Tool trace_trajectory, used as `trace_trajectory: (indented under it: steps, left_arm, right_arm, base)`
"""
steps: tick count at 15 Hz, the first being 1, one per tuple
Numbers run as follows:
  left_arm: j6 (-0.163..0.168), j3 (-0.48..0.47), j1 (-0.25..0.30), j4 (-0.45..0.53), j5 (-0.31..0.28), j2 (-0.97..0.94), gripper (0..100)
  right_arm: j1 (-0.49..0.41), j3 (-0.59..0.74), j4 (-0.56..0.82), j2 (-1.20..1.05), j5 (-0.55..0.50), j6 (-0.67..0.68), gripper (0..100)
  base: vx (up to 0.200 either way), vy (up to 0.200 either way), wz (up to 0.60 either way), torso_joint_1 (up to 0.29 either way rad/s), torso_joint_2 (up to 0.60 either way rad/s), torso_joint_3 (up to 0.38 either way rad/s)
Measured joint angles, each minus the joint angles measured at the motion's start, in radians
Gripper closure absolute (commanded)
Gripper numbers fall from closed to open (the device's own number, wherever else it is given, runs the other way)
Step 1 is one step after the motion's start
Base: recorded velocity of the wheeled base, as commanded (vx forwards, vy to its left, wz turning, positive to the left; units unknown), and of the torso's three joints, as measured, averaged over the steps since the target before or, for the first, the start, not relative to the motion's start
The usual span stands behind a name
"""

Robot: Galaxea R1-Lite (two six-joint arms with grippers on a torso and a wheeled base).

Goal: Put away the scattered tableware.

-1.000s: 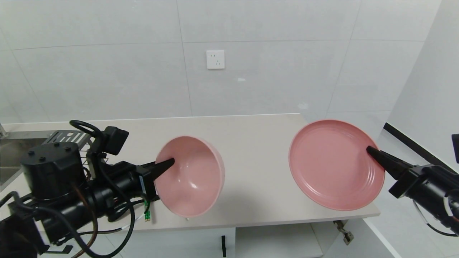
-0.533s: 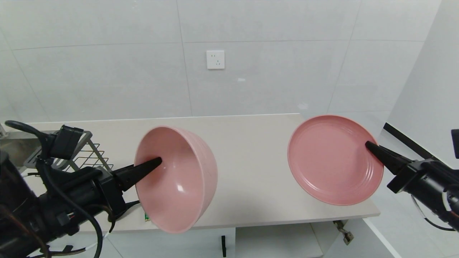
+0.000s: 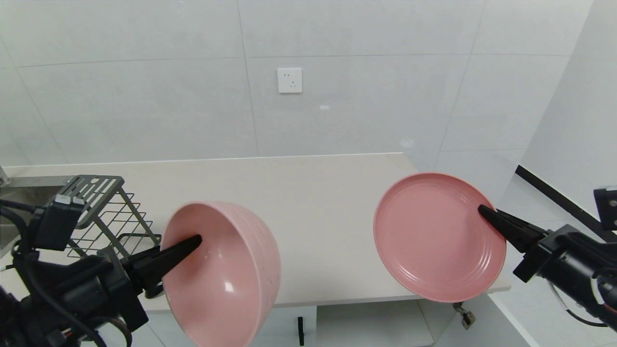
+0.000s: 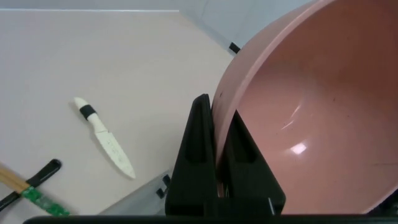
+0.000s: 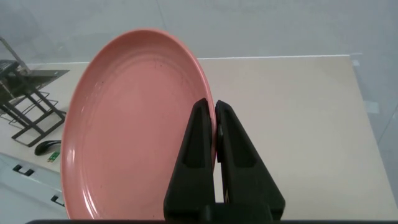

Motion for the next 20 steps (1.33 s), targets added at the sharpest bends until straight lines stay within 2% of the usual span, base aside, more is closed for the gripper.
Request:
trace_trajectory:
  steps: [2, 4, 7, 9, 13, 20]
  left_arm:
    - [0.043, 0.015, 0.001, 0.018, 0.069, -0.005, 100]
    - [0.059, 0.014, 0.0, 0.007, 0.152, 0.024, 100]
    - [0.061, 0.029, -0.003, -0.056, 0.161, 0.05, 100]
    - [0.063, 0.032, -0.004, -0.059, 0.162, 0.056, 100]
    - [0.064, 0.034, -0.009, -0.062, 0.162, 0.061, 100]
    - [0.066, 0.047, -0.024, -0.063, 0.161, 0.062, 100]
  right_arm:
    - [0.002, 0.003, 0.0, 0.001, -0.007, -0.006, 100]
    - [0.0, 0.003, -0.001, 0.008, -0.018, -0.008, 100]
    - [0.0, -0.002, -0.009, 0.016, -0.022, -0.031, 100]
    - [-0.001, -0.001, -0.008, 0.019, -0.023, -0.093, 100]
    - [0.004, -0.001, -0.01, 0.021, -0.024, -0.107, 100]
    - [0.009, 0.0, -0.008, 0.023, -0.023, -0.107, 100]
  base:
    - [0.0, 0.0, 0.0, 0.0, 0.0, 0.0]
    - [0.0, 0.0, 0.0, 0.0, 0.0, 0.0]
    - [0.0, 0.0, 0.0, 0.0, 0.0, 0.0]
    - [-0.2, 0.0, 0.0, 0.002, 0.0, 0.005]
    - [-0.2, 0.0, 0.0, 0.0, 0.0, 0.004]
    - [0.0, 0.0, 0.0, 0.0, 0.0, 0.0]
